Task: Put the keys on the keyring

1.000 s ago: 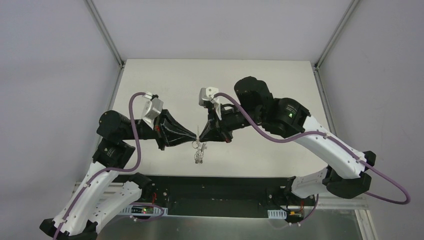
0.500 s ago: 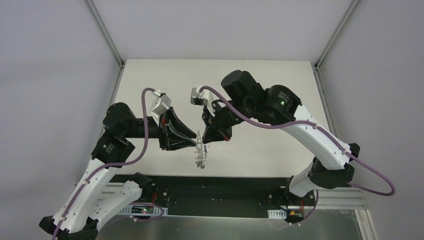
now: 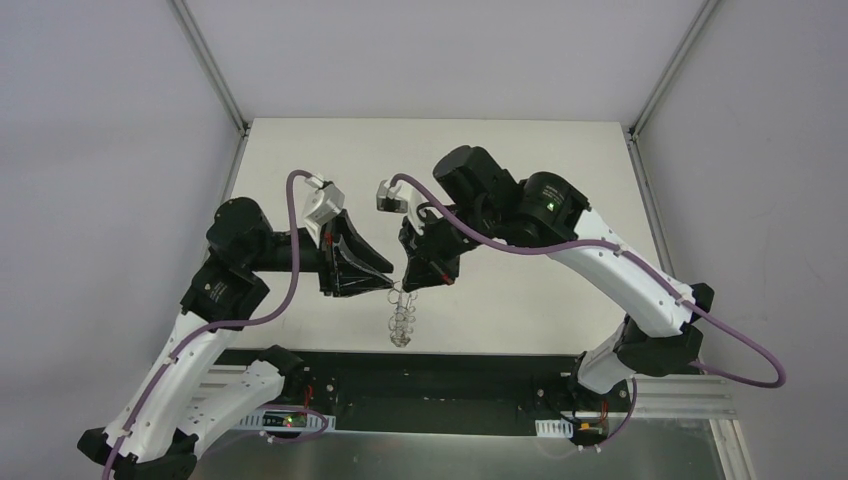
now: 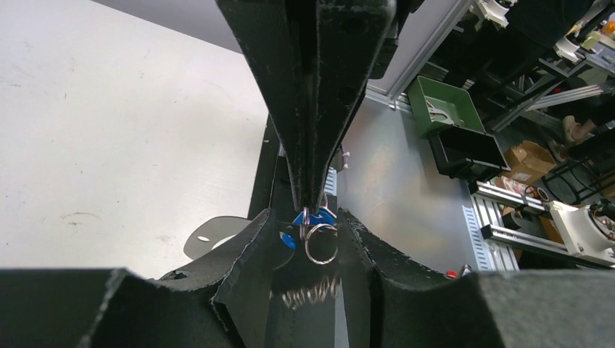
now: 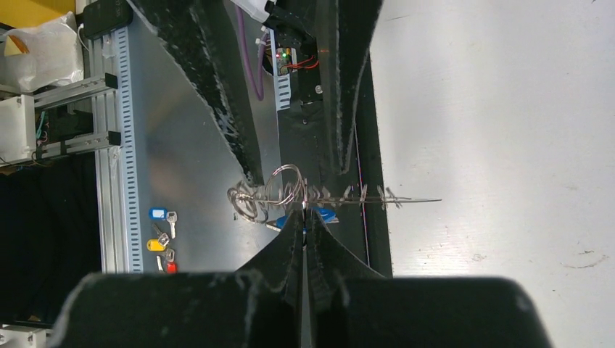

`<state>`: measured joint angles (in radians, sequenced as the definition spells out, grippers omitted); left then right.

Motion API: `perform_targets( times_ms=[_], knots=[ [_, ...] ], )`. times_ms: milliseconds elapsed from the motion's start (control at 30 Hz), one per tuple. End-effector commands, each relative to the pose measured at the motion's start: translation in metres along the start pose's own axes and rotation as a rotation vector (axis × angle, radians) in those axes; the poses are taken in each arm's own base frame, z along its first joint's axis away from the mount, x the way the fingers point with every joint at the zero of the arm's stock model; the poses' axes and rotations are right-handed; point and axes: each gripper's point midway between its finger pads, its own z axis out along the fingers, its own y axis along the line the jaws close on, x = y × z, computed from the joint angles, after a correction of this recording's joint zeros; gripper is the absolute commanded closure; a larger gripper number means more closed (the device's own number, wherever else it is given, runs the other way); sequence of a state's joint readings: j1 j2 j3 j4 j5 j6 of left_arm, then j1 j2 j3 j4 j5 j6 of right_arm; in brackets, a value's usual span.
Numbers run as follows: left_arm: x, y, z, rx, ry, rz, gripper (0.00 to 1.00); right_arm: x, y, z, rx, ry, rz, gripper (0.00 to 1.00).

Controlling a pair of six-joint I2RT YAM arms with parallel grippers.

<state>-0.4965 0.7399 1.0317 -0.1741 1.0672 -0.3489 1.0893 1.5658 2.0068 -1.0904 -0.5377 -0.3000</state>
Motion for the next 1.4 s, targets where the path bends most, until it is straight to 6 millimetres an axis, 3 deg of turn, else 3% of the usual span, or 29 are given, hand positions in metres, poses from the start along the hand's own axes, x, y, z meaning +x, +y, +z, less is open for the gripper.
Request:
perform_targets(
  times_ms=[0, 233, 633, 800, 1033, 1167, 1367],
  knots=[
    [-0.008, -0.003, 0.0, 0.011, -0.013, 0.054, 0.65, -0.023, 0.013, -0.008, -0.029, -0.097, -0.02, 1.0],
    [-0.005, -0.003, 0.0, 0.019, -0.006, 0.061, 0.72, -0.029, 0.013, -0.008, -0.032, -0.11, -0.023, 1.0],
    [-0.003, -0.004, 0.001, 0.036, 0.005, 0.056, 0.74, -0.035, 0.012, -0.007, -0.033, -0.12, -0.029, 1.0],
    [-0.002, -0.005, 0.001, 0.045, 0.009, 0.054, 0.84, -0.035, 0.012, -0.006, -0.031, -0.12, -0.03, 1.0],
    [0.001, -0.004, 0.002, 0.056, 0.021, 0.039, 0.86, -0.039, 0.011, -0.008, -0.02, -0.134, -0.034, 1.0],
    [0.001, -0.005, 0.003, 0.066, 0.027, 0.033, 1.0, -0.04, 0.01, -0.007, -0.016, -0.139, -0.036, 1.0],
    [-0.002, 0.0, 0.004, 0.045, 0.02, 0.038, 1.0, -0.04, 0.012, -0.009, -0.016, -0.143, -0.039, 1.0]
  ],
)
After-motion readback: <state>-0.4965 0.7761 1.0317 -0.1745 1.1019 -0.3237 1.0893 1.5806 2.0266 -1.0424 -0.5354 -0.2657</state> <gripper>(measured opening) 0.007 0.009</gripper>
